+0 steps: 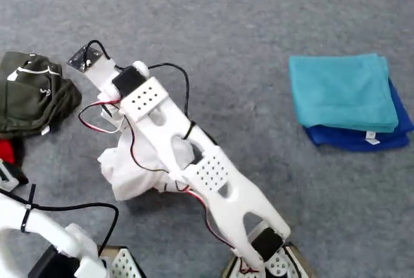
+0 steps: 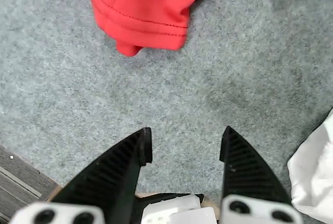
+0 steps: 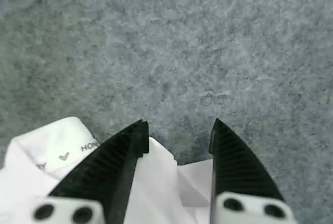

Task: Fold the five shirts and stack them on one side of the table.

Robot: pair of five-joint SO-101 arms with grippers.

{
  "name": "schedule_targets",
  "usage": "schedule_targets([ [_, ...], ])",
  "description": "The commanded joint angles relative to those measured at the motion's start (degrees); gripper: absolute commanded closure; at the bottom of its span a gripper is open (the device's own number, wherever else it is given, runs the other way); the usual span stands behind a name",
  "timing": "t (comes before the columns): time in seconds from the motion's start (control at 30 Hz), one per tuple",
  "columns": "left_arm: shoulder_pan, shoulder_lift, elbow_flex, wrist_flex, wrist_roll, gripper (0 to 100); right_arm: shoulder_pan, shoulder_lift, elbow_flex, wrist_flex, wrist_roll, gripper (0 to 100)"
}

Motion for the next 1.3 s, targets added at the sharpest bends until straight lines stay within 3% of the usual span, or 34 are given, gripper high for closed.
schedule_targets([
  [0.0,0.88,-0.66,-1.05,-0.79,0.53,78,-0.66,0.84,-9.54,3.78,-1.49,80.1],
  [0.2,0.88,-0.66,-1.05,-0.88,0.53,78,-1.54,-1.1,-5.05,3.87,-2.73,70.0],
  [0.53,0.88,-0.66,-1.05,-0.88,0.53,78,-2.86,-11.82,10.33,3.87,-11.52,77.2],
  [0.8,0.79,-0.66,-1.05,-0.44,0.53,78,-3.03,-8.75,10.86,3.25,-17.32,77.4],
  [1.07,0.44,-0.66,-1.05,-0.35,0.44,78,-3.3,-6.2,10.86,2.64,-17.58,77.6],
  [1.27,0.44,-0.66,-1.05,-0.35,0.44,78,-3.3,-5.85,10.95,2.37,-17.49,91.7],
])
